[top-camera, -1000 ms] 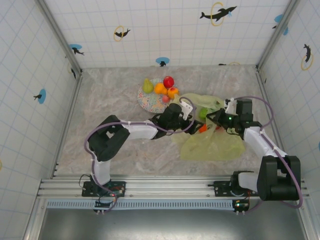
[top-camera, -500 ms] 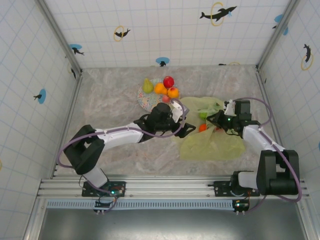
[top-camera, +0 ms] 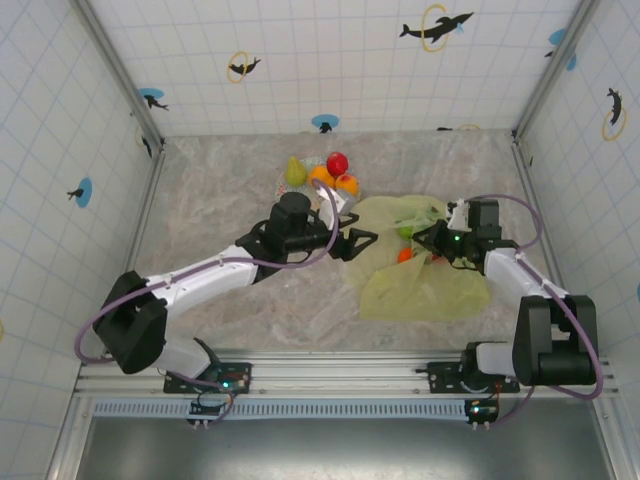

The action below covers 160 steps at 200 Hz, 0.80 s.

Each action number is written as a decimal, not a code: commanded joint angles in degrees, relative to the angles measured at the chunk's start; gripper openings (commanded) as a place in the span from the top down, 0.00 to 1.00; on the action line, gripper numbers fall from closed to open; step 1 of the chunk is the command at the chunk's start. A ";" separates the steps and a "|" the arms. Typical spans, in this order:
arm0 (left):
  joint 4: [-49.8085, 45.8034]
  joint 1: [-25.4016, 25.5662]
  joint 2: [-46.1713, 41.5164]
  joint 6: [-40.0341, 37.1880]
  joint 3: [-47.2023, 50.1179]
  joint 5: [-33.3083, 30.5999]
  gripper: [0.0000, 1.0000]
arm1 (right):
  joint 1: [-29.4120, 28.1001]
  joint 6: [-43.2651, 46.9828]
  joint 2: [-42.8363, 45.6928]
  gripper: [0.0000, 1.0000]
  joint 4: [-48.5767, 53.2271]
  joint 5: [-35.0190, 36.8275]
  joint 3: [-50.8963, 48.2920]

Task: Place the fruits into the plastic bag

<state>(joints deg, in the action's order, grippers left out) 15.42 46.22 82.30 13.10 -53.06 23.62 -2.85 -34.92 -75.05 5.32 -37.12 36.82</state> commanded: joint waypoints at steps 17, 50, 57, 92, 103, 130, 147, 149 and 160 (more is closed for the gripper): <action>-4.75 -3.56 0.41 2.80 -5.65 -16.73 0.18 | -0.57 0.46 -0.45 1.00 -1.98 0.50 1.98; -8.20 -8.86 3.43 5.55 -10.39 -23.47 0.18 | -0.84 0.38 -0.53 1.00 -2.41 0.50 2.12; -8.14 -10.39 4.17 6.14 -11.06 -24.02 0.18 | -0.84 0.39 -0.46 1.00 -2.44 0.47 2.12; -10.80 -16.38 8.63 5.87 -14.80 -26.76 0.18 | -1.05 0.29 0.11 1.00 -2.42 0.21 2.64; -11.51 -17.76 10.38 5.31 -16.07 -27.86 0.18 | -1.15 0.20 0.33 1.00 -2.49 0.24 2.80; -12.49 -21.28 15.49 5.57 -19.40 -26.94 0.18 | -1.36 0.20 0.39 1.00 -2.56 0.23 2.96; -13.24 -24.54 19.62 6.13 -22.02 -24.99 0.17 | -1.34 0.20 0.17 1.00 -2.74 0.13 2.91; -13.34 -24.76 20.15 6.25 -22.42 -24.73 0.17 | -1.43 0.20 0.16 1.00 -2.81 0.12 2.91; -14.27 -25.95 22.88 6.87 -24.68 -23.51 0.17 | -1.45 0.04 0.03 1.00 -2.96 0.16 2.91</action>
<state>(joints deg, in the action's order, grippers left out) 4.03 23.35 100.22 18.33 -72.99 -1.85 -3.92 -34.96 -75.09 4.25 -37.12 37.58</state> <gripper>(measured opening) 0.828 0.055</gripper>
